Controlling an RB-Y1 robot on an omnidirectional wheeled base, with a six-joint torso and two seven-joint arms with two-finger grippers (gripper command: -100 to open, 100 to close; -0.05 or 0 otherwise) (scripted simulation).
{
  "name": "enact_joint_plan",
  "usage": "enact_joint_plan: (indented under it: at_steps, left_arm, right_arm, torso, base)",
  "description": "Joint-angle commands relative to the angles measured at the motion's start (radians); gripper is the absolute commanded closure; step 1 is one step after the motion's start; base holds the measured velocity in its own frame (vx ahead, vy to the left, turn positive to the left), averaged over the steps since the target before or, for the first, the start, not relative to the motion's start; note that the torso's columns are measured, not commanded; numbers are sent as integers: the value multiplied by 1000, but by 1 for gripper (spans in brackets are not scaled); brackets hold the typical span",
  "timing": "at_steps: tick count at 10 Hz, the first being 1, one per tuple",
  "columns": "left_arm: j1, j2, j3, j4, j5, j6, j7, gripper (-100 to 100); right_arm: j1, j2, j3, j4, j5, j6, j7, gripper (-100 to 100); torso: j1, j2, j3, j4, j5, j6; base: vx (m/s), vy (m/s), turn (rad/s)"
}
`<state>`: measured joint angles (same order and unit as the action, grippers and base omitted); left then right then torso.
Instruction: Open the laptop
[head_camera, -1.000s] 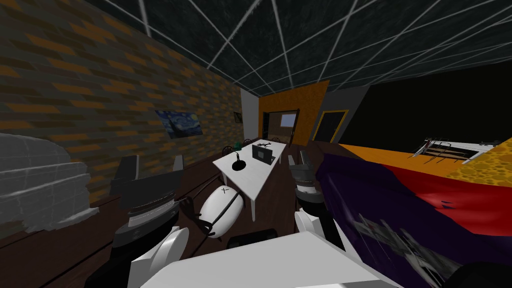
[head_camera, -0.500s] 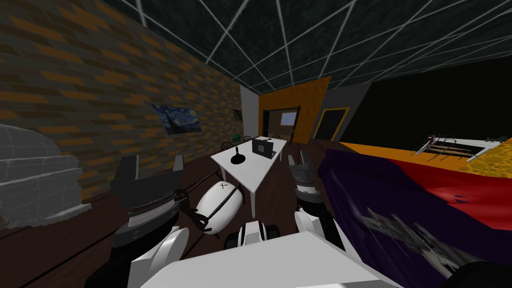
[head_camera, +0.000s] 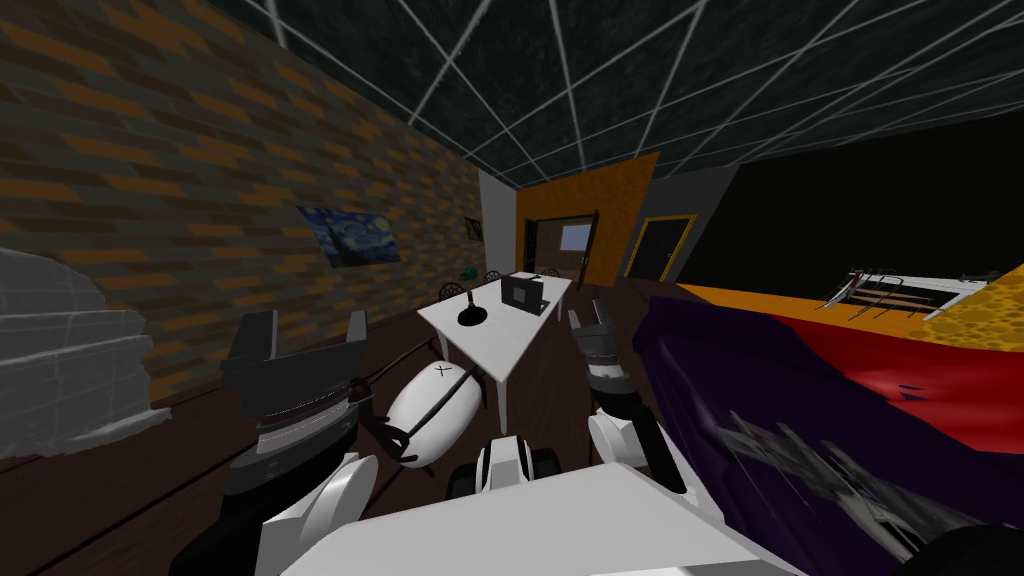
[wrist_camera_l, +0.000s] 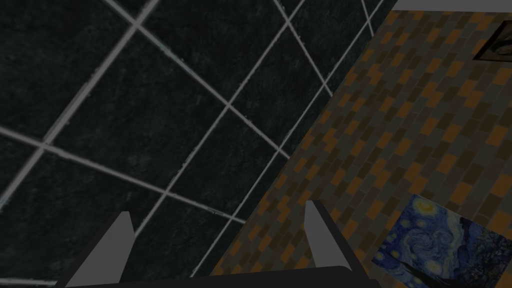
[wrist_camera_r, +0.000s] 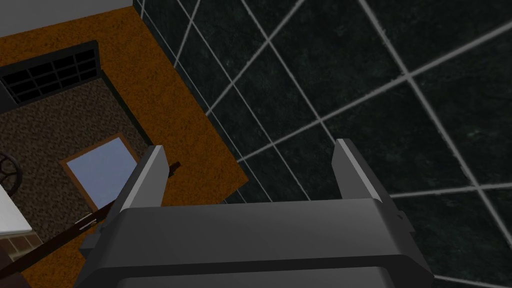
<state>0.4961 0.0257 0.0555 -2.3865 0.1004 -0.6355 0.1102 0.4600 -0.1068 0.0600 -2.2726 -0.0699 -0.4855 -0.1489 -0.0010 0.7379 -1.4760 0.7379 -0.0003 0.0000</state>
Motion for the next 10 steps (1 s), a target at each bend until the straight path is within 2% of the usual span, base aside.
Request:
enact_joint_plan:
  at_steps: [1,2,4,5,7,8,9,10]
  left_arm:
    - [0,0,0,0,0,0,0,0]
    - [0,0,0,0,0,0,0,0]
    - [0,0,0,0,0,0,0,0]
    - [0,0,0,0,0,0,0,0]
    - [0,0,0,0,0,0,0,0]
    - [0,0,0,0,0,0,0,0]
    - [0,0,0,0,0,0,0,0]
    - [0,0,0,0,0,0,0,0]
  right_arm:
    - [-81,-40,-3,64,-79,49,-31,-100]
    - [-81,-40,-3,64,-90,49,-31,-100]
    - [-149,-61,-5,121,-155,94,-63,-100]
    - [-154,-61,-5,121,-174,94,-63,-100]
    - [-223,-76,-6,183,-242,144,-101,-100]
    - [-237,-76,-6,186,-267,144,-101,-100]
    - [-270,-80,-7,221,-299,170,-122,-100]
    - [-281,-80,-7,221,-316,170,-122,-100]
  torso:
    - [0,0,0,0,0,0]
    - [0,1,0,0,0,0]
    - [2,0,0,0,1,0]
    - [0,0,0,0,0,0]
    - [1,0,0,0,0,0]
    - [-1,-1,0,0,0,0]
    - [1,0,0,0,0,0]
    - [2,1,1,0,1,0]
  base:
    - [-19,-90,-19]
    - [-17,-64,-3]
    - [-16,-67,-24]
    - [-8,-62,-3]
    - [2,-83,-22]
    - [-3,-78,-4]
    - [-17,-73,-19]
    - [-10,-53,-8]
